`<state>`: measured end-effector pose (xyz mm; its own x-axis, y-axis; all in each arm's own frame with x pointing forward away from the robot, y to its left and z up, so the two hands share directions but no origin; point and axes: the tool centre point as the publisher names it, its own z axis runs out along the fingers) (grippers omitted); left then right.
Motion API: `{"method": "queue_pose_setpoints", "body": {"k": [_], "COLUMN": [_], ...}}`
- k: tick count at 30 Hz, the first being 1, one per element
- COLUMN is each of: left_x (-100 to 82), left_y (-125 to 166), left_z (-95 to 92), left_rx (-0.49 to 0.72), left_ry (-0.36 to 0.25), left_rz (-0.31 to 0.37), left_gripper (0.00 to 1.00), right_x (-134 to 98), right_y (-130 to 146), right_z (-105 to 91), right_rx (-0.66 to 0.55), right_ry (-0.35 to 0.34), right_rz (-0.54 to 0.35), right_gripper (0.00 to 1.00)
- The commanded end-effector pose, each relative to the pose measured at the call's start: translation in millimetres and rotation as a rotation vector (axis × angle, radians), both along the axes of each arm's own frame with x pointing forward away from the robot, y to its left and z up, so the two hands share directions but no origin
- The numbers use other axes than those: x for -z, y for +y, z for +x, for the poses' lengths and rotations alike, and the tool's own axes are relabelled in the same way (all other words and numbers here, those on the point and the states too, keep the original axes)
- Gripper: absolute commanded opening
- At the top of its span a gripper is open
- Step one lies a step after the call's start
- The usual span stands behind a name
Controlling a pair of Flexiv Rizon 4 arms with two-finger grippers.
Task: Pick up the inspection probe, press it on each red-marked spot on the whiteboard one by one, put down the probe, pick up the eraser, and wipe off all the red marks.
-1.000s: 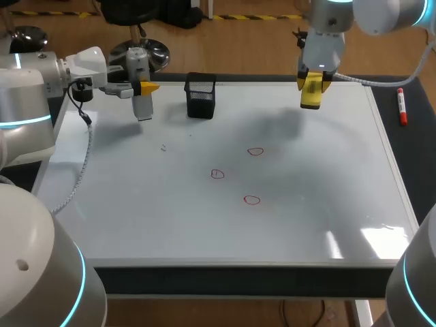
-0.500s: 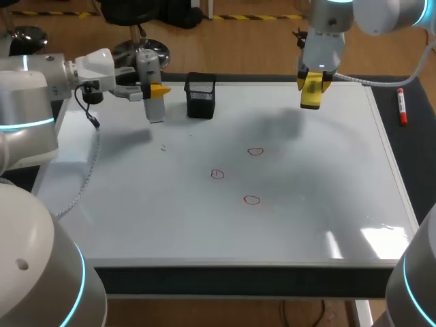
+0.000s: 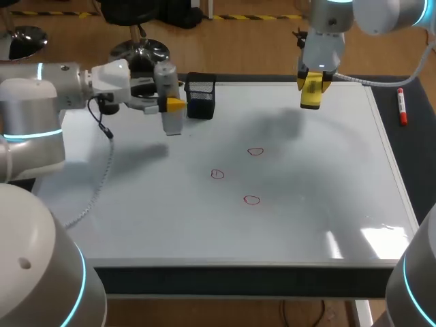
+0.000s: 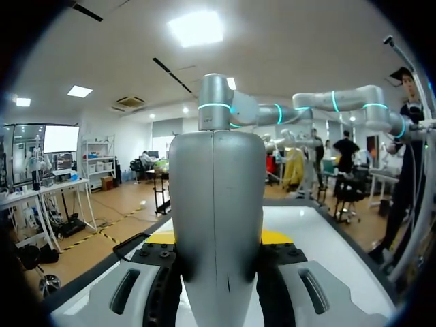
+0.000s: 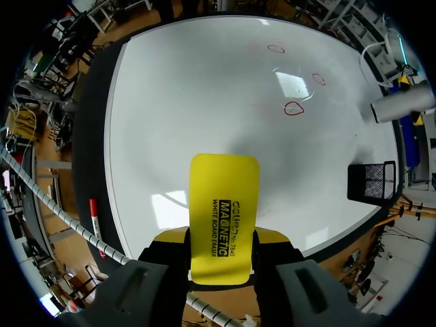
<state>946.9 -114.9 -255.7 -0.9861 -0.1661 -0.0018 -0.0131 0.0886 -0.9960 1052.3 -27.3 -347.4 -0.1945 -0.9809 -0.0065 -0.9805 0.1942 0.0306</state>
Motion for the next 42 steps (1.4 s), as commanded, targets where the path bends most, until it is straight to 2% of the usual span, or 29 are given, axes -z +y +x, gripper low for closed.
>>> {"method": "queue_pose_setpoints", "body": {"k": [1,7,18,30,42], "left_x": [1.2,2.7,15.4,32.6,34.1], "left_y": [-13,-33,-57,-67,-75], "left_z": [-3.3,-17.2,-31.7,-40.3,-56.9], "left_rx": [0.018,0.069,0.140,0.188,0.240], "left_ry": [0.006,0.010,0.034,0.040,0.049], "left_rz": [-0.003,0.007,0.005,-0.015,-0.027], "left_gripper": [0.00,0.00,0.00,0.00,0.00], "right_x": [-1,-1,-1,-1,-1], "right_y": [-1,-1,-1,-1,-1], "right_z": [-0.4,-0.4,-0.4,-0.4,-0.4], "right_rx": [-0.002,-0.002,-0.002,-0.002,-0.002], "right_ry": [-0.003,-0.003,-0.003,-0.003,-0.003], "right_rz": [-0.003,-0.003,-0.003,-0.003,-0.003], "right_gripper": [0.00,0.00,0.00,0.00,0.00]}}
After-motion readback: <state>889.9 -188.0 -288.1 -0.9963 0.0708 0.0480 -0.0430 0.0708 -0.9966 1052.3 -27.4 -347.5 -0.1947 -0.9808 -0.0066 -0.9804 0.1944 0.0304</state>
